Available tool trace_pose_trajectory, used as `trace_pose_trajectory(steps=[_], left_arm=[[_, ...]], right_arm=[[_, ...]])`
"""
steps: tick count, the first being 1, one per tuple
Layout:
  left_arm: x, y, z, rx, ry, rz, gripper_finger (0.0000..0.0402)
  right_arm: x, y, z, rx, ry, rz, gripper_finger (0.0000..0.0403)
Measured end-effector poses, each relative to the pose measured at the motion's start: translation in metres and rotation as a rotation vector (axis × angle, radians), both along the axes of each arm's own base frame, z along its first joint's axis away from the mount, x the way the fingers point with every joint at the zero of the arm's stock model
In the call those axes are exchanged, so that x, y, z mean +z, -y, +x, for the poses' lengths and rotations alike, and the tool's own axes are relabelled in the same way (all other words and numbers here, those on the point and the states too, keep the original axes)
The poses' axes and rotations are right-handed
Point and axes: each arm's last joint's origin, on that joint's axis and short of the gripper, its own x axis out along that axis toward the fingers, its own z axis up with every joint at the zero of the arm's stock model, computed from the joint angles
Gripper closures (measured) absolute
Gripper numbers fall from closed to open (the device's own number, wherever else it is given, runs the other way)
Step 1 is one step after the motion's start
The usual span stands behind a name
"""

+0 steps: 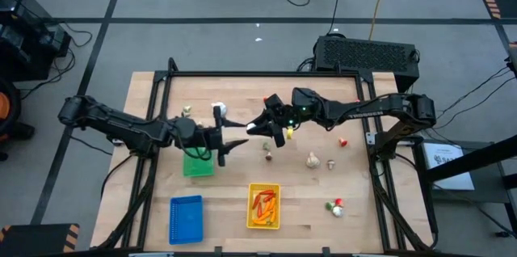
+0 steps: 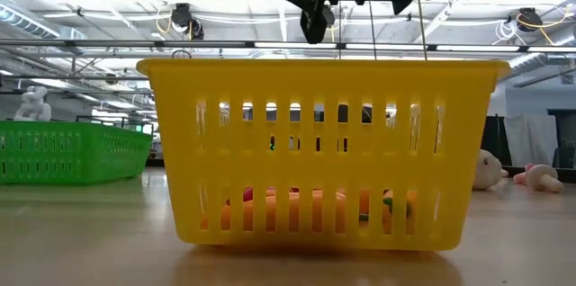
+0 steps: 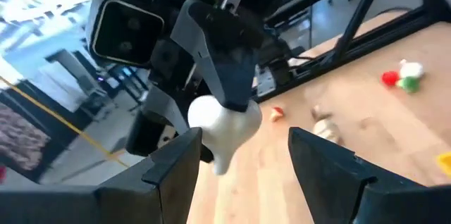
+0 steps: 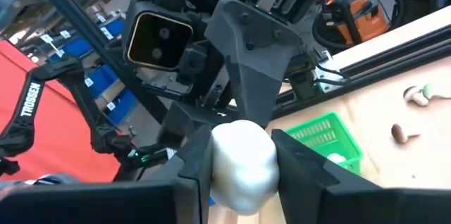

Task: Sort produce into baskets
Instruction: Put the garlic into the green basket

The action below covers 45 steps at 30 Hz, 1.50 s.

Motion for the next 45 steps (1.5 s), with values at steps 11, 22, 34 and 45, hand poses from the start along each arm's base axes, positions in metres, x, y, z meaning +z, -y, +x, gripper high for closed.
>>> trace_pose_trajectory(steps=[11,22,34,45], left_arm=[[0.003,-0.001,0.004,0.006,0.05,0.1,0.0178],[-0.012,-0.006,0.018,0.027,0.015,0.128,0.0178],[-0.011,-0.006,0.023,0.033,0.07,0.193,0.0178],[-0.011,-0.006,0.023,0.012,0.067,0.192,0.0178]], right_arm=[[-0.001,-0.001,0.0,0.003,-0.007,0.002,0.0298],[-0.001,-0.001,0.0,0.002,-0.008,-0.003,0.0298],[-0.001,-0.001,0.0,0.004,-0.007,-0.012,0.0298],[-0.002,0.004,-0.001,-0.007,-0.012,-0.02,0.0298]])
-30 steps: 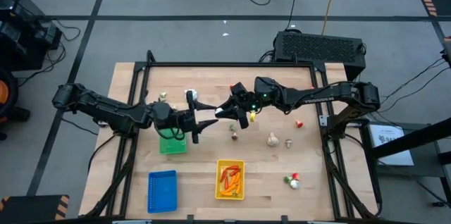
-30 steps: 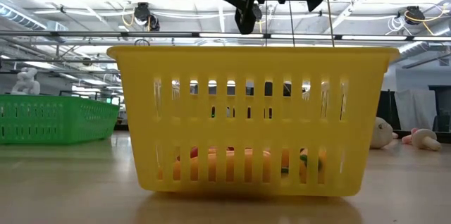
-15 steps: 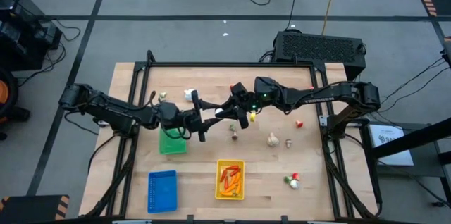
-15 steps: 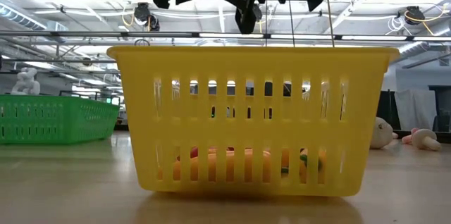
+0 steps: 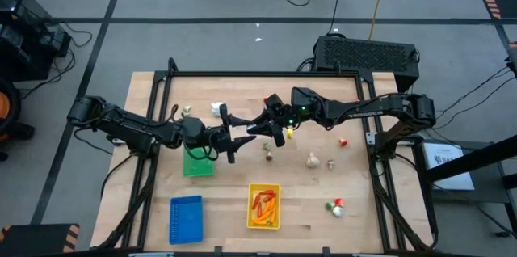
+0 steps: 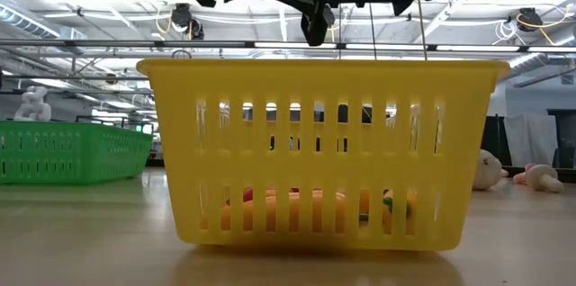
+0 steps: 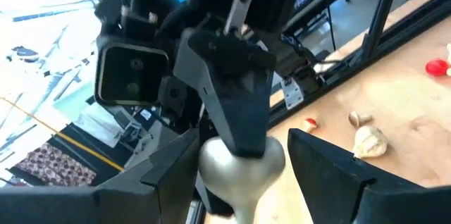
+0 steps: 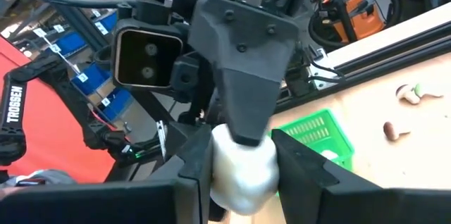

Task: Sort produce into baskets
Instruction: Put the garlic into the green basket

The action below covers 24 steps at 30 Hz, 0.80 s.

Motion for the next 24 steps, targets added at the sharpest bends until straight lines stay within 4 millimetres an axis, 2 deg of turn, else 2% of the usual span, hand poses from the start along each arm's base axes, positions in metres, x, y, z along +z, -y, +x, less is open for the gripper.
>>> trace_pose_trajectory(steps=[5,12,15,18,24], left_arm=[[-0.0008,-0.0013,0.0001,0.015,-0.007,-0.005,0.0181],[-0.0009,-0.0014,0.0,0.018,-0.008,-0.005,0.0223],[-0.0009,-0.0014,0.0,0.019,-0.008,-0.005,0.0229],[-0.001,-0.0015,0.0,0.021,-0.009,-0.005,0.023],[-0.0005,0.0009,-0.0006,0.037,-0.008,-0.005,0.0231]], right_arm=[[0.0002,0.0,0.0,0.0,0.002,0.0,0.0298],[0.0002,-0.0002,0.0,0.002,0.002,0.0,0.0298],[0.0002,-0.0002,0.0,0.002,0.001,0.001,0.0295],[0.0002,0.0,0.0,0.001,0.001,0.001,0.0278],[0.003,0.0064,-0.0051,-0.008,-0.02,-0.003,0.0211]])
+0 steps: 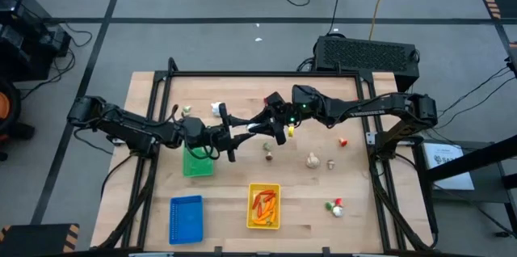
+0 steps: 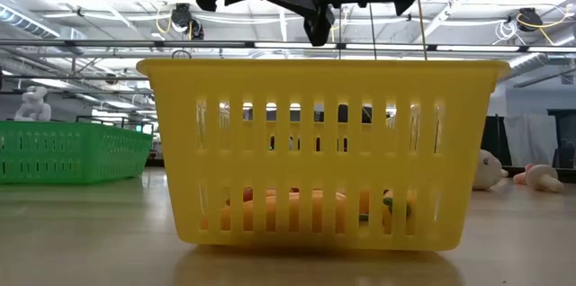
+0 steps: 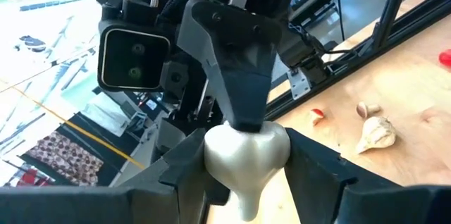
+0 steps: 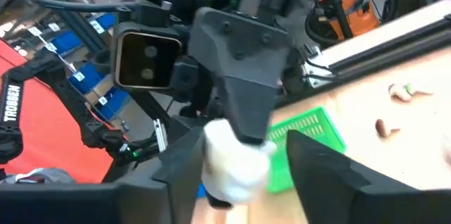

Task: Sort produce into baskets
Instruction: Put the garlic into the green basket

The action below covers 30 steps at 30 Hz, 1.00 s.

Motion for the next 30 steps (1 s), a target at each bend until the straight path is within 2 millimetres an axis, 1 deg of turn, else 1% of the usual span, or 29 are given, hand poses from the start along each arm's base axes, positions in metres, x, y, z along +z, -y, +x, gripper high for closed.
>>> trace_pose_trajectory(steps=[4,7,8,10,13,17,20,24,26,30], left_arm=[[0.0,0.006,-0.003,0.033,-0.015,0.002,0.0232],[0.0,0.012,-0.009,0.088,-0.066,0.006,0.0232],[0.0,0.015,-0.013,0.112,-0.078,-0.017,0.0232],[0.0,0.019,-0.021,0.157,-0.104,-0.106,0.0232],[-0.003,0.023,-0.038,0.184,-0.195,-0.257,0.0233],[-0.012,0.02,-0.07,0.273,-0.378,-0.493,0.0233],[-0.014,0.015,-0.093,0.364,-0.518,-0.685,0.0233],[-0.009,0.012,-0.114,0.438,-0.653,-0.918,0.0233],[-0.011,0.012,-0.122,0.477,-0.724,-0.996,0.0233],[-0.018,0.009,-0.131,0.606,-0.794,-1.045,0.0233]], right_arm=[[-0.002,0.007,-0.004,0.031,-0.038,0.006,0.0166],[-0.007,0.011,-0.006,0.061,-0.096,0.032,0.0143],[-0.01,0.012,-0.007,0.055,-0.124,0.034,0.0137],[-0.016,0.012,-0.009,0.036,-0.189,0.017,0.013],[-0.024,0.009,-0.011,0.01,-0.271,-0.013,0.0127],[-0.029,0.004,-0.012,-0.045,-0.326,-0.061,0.0129],[-0.03,0.0,-0.011,-0.047,-0.324,-0.093,0.0134],[-0.03,-0.006,-0.01,-0.018,-0.313,-0.148,0.0139],[-0.032,-0.009,-0.008,-0.004,-0.308,-0.167,0.0142],[-0.041,-0.015,-0.004,-0.02,-0.341,-0.185,0.0146]])
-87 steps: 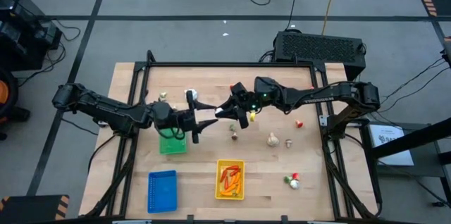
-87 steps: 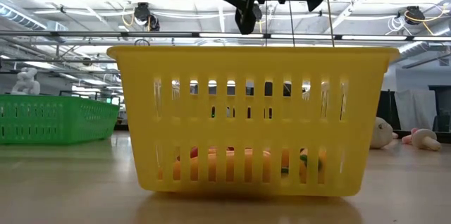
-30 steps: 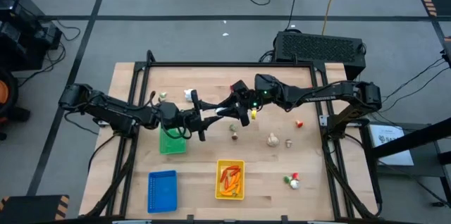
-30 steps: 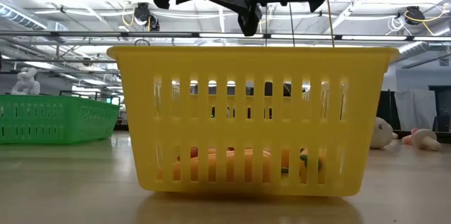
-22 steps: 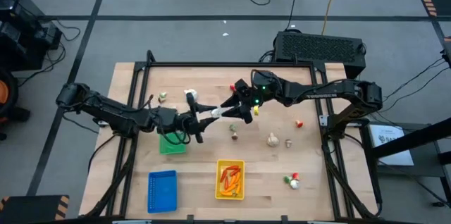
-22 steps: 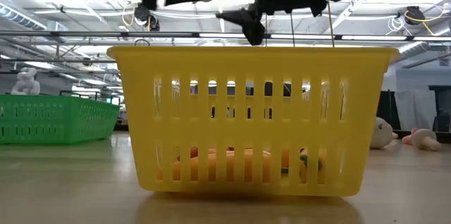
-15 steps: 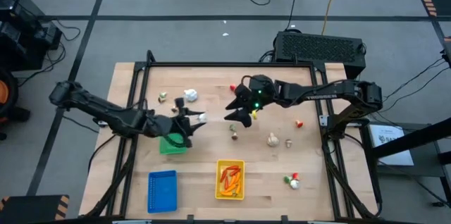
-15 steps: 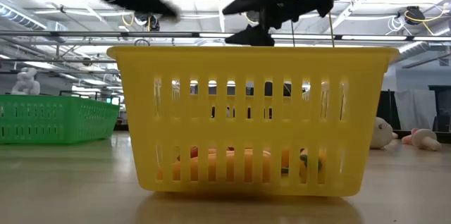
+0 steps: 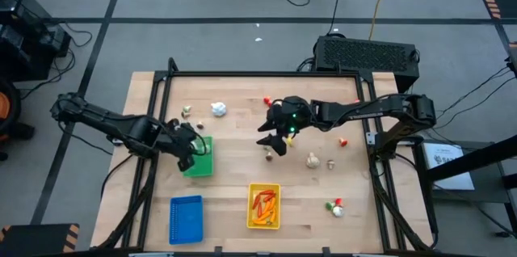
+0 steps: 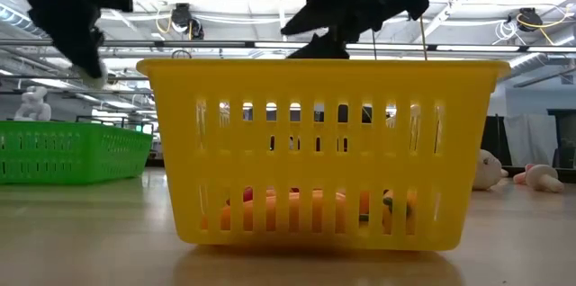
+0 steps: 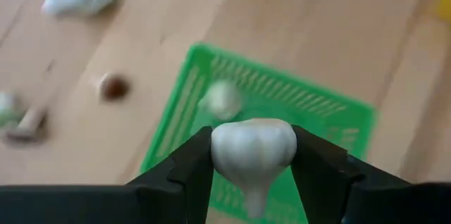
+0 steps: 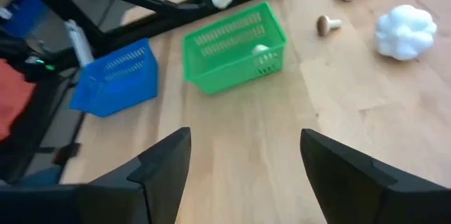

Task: Sort produce into baskets
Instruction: Put the garlic into the green basket

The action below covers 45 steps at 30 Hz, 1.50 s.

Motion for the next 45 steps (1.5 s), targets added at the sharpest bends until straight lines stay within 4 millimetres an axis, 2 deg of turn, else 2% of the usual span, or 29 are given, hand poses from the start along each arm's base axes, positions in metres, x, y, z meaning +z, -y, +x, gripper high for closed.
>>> trace_pose_trajectory(steps=[8,19,26,31,35,39,45], left_arm=[[-0.015,-0.001,0.008,0.029,-0.094,-0.058,0.0233],[-0.034,0.005,0.031,-0.152,-0.179,0.04,0.0213],[-0.038,0.005,0.033,-0.151,-0.196,0.086,0.019],[-0.038,0.005,0.033,-0.152,-0.198,0.087,0.0187],[-0.03,0.006,0.037,-0.186,-0.174,0.098,0.0187],[-0.012,0.007,0.045,-0.189,-0.109,0.128,0.0187],[0.008,0.008,0.063,-0.247,0.067,0.281,0.0187]], right_arm=[[-0.007,-0.011,0.003,-0.07,-0.032,-0.125,0.0159],[-0.008,-0.032,0.002,-0.077,-0.055,-0.23,0.0185],[-0.009,-0.033,0.001,-0.075,-0.067,-0.236,0.0193],[-0.009,-0.033,0.001,-0.075,-0.066,-0.236,0.0193],[-0.009,-0.033,0.001,-0.075,-0.066,-0.236,0.0193],[-0.009,-0.034,0.001,-0.071,-0.068,-0.237,0.0193],[-0.013,-0.042,-0.002,-0.095,-0.117,-0.267,0.0193]])
